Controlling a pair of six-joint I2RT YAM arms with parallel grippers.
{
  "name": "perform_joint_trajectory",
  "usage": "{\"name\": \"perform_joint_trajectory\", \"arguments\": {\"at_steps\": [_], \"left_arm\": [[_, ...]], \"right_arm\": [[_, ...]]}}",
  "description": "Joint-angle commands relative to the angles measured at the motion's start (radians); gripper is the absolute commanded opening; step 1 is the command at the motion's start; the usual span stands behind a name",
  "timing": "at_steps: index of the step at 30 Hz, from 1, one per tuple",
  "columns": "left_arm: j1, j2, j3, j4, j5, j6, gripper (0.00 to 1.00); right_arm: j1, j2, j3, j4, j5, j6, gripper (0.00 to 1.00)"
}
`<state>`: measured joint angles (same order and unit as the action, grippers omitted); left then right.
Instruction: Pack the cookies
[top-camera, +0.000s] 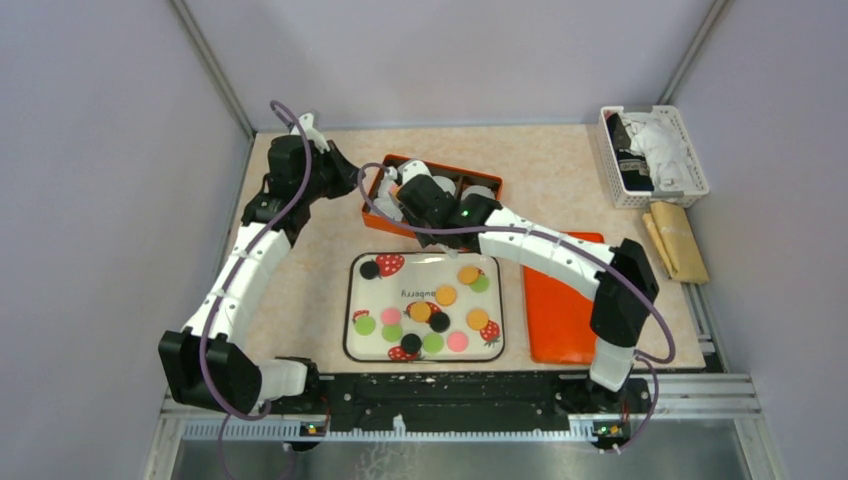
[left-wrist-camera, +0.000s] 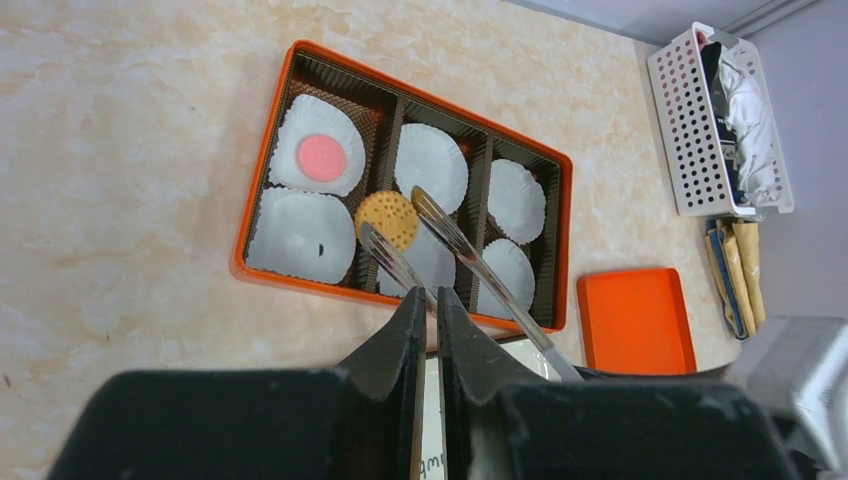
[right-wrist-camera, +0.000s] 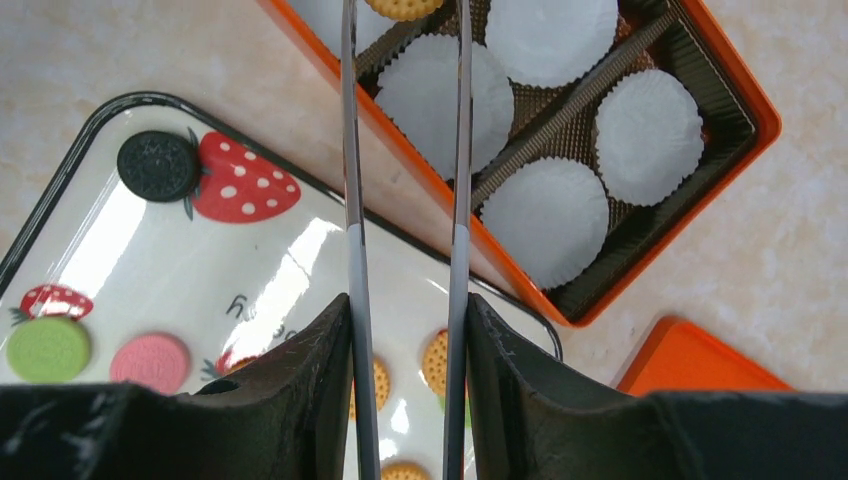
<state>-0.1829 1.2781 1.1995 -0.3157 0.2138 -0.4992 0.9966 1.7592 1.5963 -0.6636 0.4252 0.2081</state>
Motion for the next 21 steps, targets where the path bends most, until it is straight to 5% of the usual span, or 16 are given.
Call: {"name": "perform_joint_trajectory", "arguments": {"at_steps": [1, 10, 14, 21], "left_arm": [[0.009, -0.011, 0.004, 0.033, -0.013, 0.016, 0.14], [0.014, -0.016, 0.006, 0.022, -0.024, 0.024, 0.14], [0.016, -0.023, 0.000, 0.023, -0.027, 0.027, 0.15], [0.016, -0.022, 0.000, 0.018, -0.024, 0.030, 0.15]], "right_arm": [[0.001, 0.071, 0.108, 0.109, -0.008, -0.062, 0.15], [-0.001, 0.140, 0.141, 0.126, -0.043, -0.057, 0.17], [-0.002, 0.143, 0.134, 0.135, -0.033, -0.058, 0.31], [-0.001, 0.154, 0.135, 0.143, -0.046, -0.050, 0.40]]}}
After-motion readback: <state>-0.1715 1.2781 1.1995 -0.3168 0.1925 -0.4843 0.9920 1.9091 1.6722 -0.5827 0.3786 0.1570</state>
